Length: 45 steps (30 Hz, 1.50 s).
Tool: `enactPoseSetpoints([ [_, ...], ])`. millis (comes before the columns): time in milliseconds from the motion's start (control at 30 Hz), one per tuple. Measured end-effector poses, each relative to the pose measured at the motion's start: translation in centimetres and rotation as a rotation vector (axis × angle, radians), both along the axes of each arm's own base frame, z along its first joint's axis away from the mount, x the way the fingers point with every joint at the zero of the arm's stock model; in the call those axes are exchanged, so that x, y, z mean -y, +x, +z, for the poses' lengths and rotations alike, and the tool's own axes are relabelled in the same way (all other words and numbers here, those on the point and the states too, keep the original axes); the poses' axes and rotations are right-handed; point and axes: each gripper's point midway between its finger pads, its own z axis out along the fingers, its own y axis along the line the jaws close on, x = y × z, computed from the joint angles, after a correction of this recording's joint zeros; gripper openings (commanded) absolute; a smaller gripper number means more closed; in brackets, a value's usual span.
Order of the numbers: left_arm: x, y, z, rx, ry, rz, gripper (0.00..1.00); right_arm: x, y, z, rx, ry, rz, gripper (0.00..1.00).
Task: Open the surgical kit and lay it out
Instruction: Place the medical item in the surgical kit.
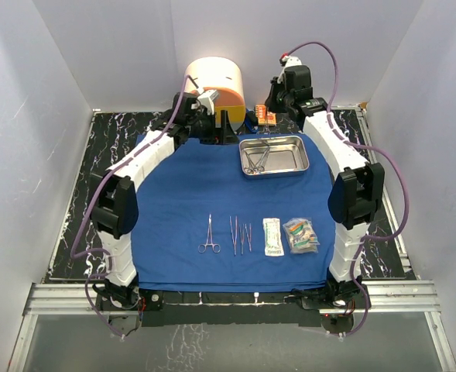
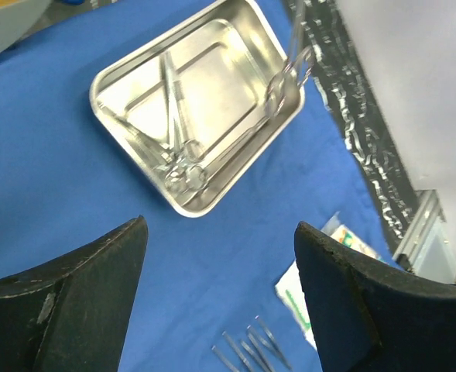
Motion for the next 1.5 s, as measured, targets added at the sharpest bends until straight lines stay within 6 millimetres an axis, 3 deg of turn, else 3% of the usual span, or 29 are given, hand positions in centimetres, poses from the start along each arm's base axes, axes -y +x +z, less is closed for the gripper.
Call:
enactPoseSetpoints([
  [233, 4.8, 2.0, 0.8, -0.021, -0.124, -0.032, 0.60, -4.1, -1.6, 1.5, 0.002, 0.084, 0.063, 0.00],
  [367, 5.9, 2.9, 0.8, -0.040, -0.178, -0.038, 0.58, -5.4, -2.1, 1.5, -0.007, 0.104, 0.091, 0.00],
  [567, 6.6, 3.3, 1.3, -0.034, -0.227, -0.045, 0.53, -6.7, -2.9, 1.1, -0.030, 0.131, 0.120, 0.00],
  [833, 6.9, 4.0, 2.4, 0.015, -0.260, -0.046, 0.34, -7.1, -3.7, 0.1, -0.061, 0.138, 0.143, 0.00],
  [1033, 7.1, 4.3, 2.0, 0.009, -0.270, -0.041, 0.16, -7.2, -4.0, 0.4, -0.058, 0.145, 0.149, 0.00],
  [1200, 7.2, 4.5, 0.7, -0.012, -0.263, -0.038, 0.10, -7.3, -4.2, 0.7, -0.061, 0.155, 0.157, 0.00],
  [1500, 7.4, 4.3, 0.9, -0.010, -0.270, -0.051, 0.05, -7.3, -4.3, 0.3, -0.068, 0.159, 0.156, 0.00],
])
